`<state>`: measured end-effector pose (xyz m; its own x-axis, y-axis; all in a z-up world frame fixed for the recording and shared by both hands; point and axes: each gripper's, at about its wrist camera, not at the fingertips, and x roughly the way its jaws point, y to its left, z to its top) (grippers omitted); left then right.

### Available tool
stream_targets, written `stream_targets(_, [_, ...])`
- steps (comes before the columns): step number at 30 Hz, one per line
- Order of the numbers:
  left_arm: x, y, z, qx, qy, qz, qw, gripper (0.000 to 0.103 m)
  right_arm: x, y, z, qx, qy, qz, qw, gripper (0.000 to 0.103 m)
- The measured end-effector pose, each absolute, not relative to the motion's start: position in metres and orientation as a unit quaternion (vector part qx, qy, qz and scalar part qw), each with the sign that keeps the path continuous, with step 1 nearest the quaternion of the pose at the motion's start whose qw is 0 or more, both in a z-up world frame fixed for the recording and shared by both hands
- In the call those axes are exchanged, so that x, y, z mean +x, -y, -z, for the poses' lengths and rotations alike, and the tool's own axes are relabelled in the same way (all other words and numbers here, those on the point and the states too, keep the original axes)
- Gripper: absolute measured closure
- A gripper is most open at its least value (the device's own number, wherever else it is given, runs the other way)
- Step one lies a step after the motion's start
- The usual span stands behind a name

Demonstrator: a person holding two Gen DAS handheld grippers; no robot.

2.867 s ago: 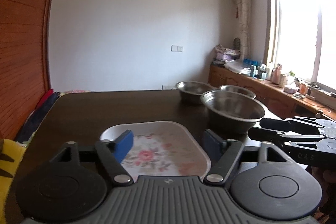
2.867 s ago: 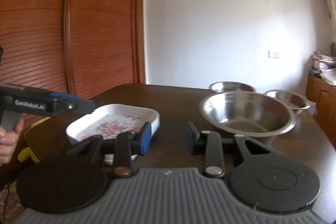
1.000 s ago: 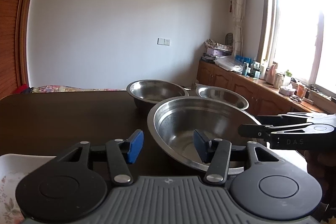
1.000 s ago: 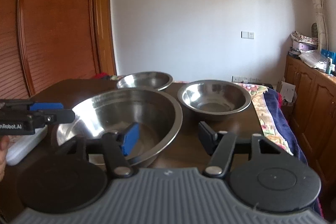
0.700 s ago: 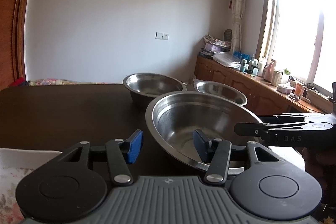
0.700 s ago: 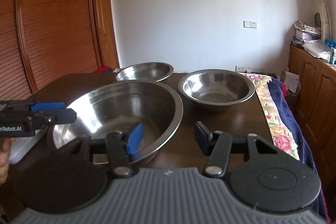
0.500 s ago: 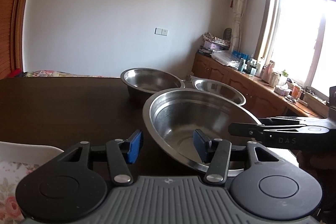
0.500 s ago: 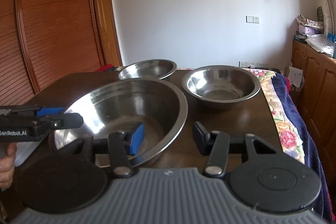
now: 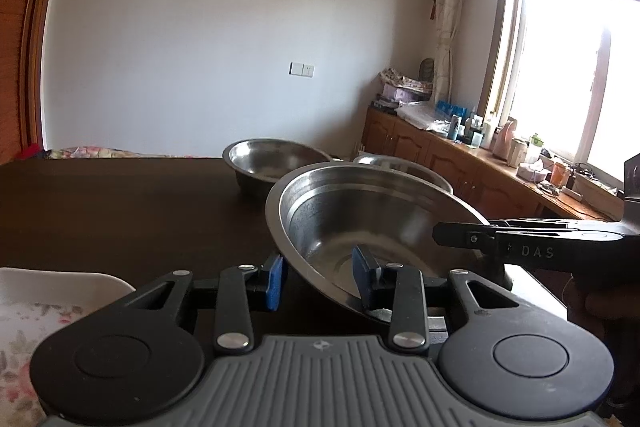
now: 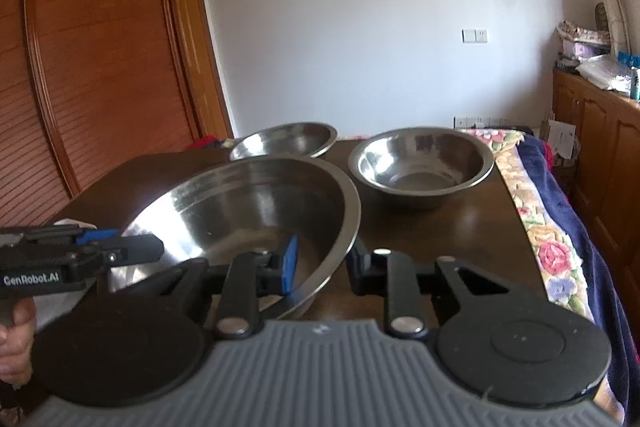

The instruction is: Organize plates and bowls

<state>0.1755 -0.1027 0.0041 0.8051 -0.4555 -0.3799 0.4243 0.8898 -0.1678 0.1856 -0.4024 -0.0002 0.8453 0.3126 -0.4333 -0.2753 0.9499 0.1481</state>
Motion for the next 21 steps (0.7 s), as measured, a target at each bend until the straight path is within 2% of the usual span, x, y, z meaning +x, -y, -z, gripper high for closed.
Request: stream_targets(21, [0.123,0.079,-0.003,-0.038,-0.202,0.232,0.951,0.037,0.138,0.385,-0.002,0.033,-0.219,-0.158,0.962,0.075])
